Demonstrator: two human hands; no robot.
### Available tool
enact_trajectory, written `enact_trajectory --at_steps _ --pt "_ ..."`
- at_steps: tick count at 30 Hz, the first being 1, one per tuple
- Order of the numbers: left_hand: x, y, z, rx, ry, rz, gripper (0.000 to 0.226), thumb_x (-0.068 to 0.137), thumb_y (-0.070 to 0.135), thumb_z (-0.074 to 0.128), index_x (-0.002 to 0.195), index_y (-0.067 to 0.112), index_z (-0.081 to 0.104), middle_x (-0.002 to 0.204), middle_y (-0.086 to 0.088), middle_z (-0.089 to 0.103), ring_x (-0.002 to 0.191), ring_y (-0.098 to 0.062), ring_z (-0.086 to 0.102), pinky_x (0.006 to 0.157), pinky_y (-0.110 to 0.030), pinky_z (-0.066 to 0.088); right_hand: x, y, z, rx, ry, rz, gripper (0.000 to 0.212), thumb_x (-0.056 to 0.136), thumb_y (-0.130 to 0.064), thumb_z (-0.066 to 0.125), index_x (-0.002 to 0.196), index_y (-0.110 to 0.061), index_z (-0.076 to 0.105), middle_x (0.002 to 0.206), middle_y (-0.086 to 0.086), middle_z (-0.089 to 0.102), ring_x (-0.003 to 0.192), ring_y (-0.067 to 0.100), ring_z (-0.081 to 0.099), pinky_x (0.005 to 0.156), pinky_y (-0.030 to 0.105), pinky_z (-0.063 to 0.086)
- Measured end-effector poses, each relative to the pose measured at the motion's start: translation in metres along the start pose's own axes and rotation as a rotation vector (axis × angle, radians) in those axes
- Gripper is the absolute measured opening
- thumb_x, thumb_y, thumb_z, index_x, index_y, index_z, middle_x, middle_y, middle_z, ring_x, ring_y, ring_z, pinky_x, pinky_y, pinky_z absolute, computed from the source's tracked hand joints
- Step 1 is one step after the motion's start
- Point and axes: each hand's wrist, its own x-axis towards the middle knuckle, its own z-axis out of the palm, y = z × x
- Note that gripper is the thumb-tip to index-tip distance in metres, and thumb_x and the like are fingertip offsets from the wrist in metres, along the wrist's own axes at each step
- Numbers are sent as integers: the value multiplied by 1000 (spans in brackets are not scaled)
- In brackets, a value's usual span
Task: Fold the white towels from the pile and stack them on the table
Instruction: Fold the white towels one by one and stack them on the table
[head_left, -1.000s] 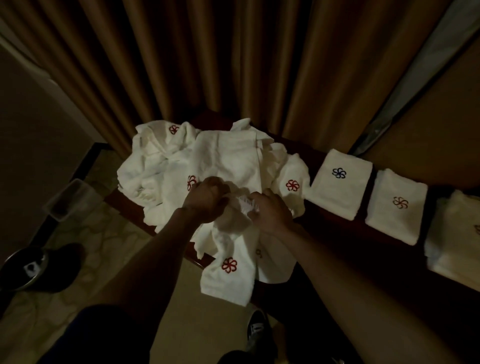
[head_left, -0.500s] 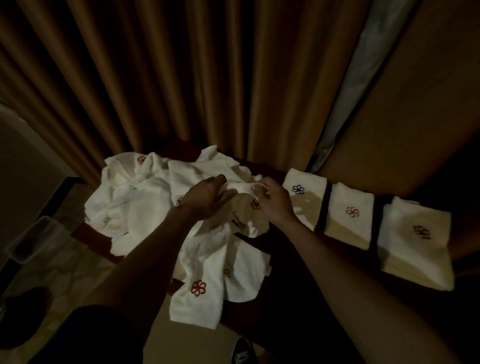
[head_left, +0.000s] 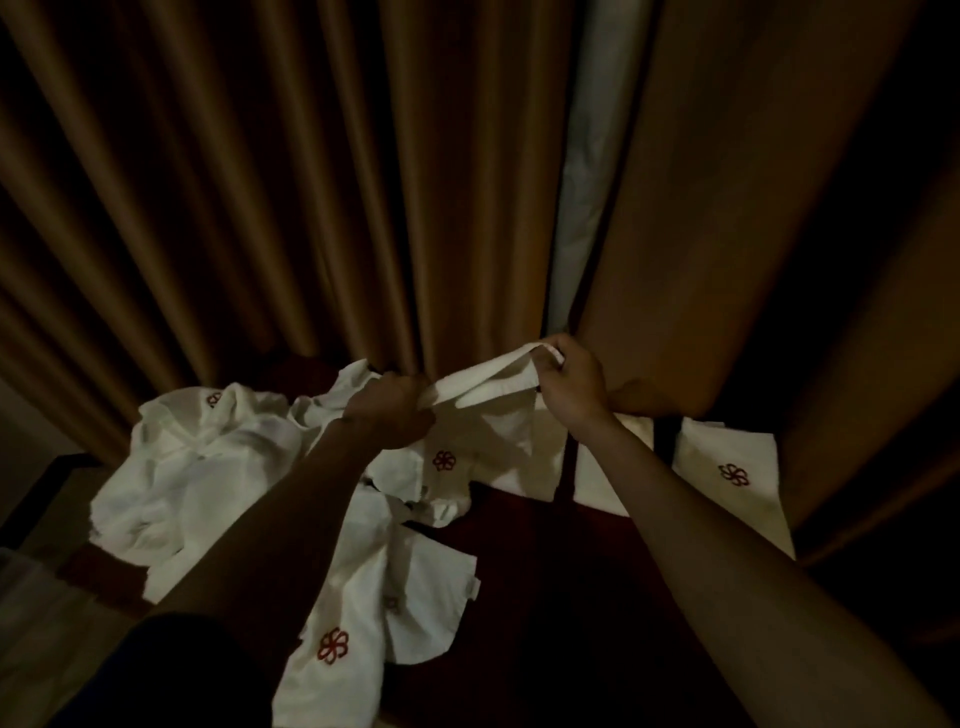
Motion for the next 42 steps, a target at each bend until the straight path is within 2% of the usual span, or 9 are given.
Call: enact_trajectory --at_steps 3,12,18,21,23,26,32,37,42 --pt "3 21 -7 46 82 -34 42 89 31 62 129 21 56 123 -12 62 110 -34 61 86 -40 50 -2 4 -19 -6 48 3 22 101 -19 54 84 -30 60 84 -9 62 79 5 58 68 20 45" --pt "9 53 -10 -38 270 -62 28 95 24 47 118 12 57 111 -14 64 93 -39 64 73 -44 55 1 16 -82 -85 178 116 19 102 -27 55 106 -14 67 99 4 67 95 20 62 79 31 50" --pt "14 67 11 -259 309 -91 33 97 15 50 128 10 57 114 -20 67 100 -41 64 80 -43 51 -11 36 -107 -190 174 157 17 101 -31 55 93 -20 66 84 -3 64 85 17 61 70 27 45" --pt "17 66 22 -110 145 60 33 94 13 50 127 16 53 121 -15 62 101 -39 63 83 -48 55 -13 45 -120 -212 204 196 22 101 -31 55 97 -14 68 94 4 67 95 23 63 81 33 50" --pt "18 65 26 40 3 168 38 92 15 56 129 21 52 126 -10 56 104 -37 61 84 -48 55 -17 47 -126 -267 238 228 32 102 -31 54 120 -8 67 119 12 67 115 30 60 95 33 47" --pt "20 63 33 74 -16 146 34 90 15 56 123 23 58 122 -10 60 103 -36 62 83 -45 55 -27 54 -131 -340 292 290 37 104 -27 51 132 -5 59 134 17 59 126 36 53 99 32 42" --pt "21 65 42 -185 -54 96 20 92 16 59 108 10 71 105 -12 71 97 -31 67 72 -26 45 -37 88 -133 -533 216 343 28 103 -28 50 121 -13 66 125 23 59 115 41 56 88 36 46" --pt "25 104 60 -503 -333 -22 26 101 26 53 113 6 64 97 -16 67 61 -23 67 42 -25 49 -52 98 -122 -496 145 400 26 99 -35 57 114 -20 72 123 12 67 112 31 61 92 34 49" --pt "18 155 83 -662 -429 -15 41 103 31 49 93 -6 66 81 -22 68 66 -31 66 61 -38 58 -79 97 -99 -20 16 525 23 101 -32 55 97 -14 69 98 11 71 90 27 69 65 27 53"
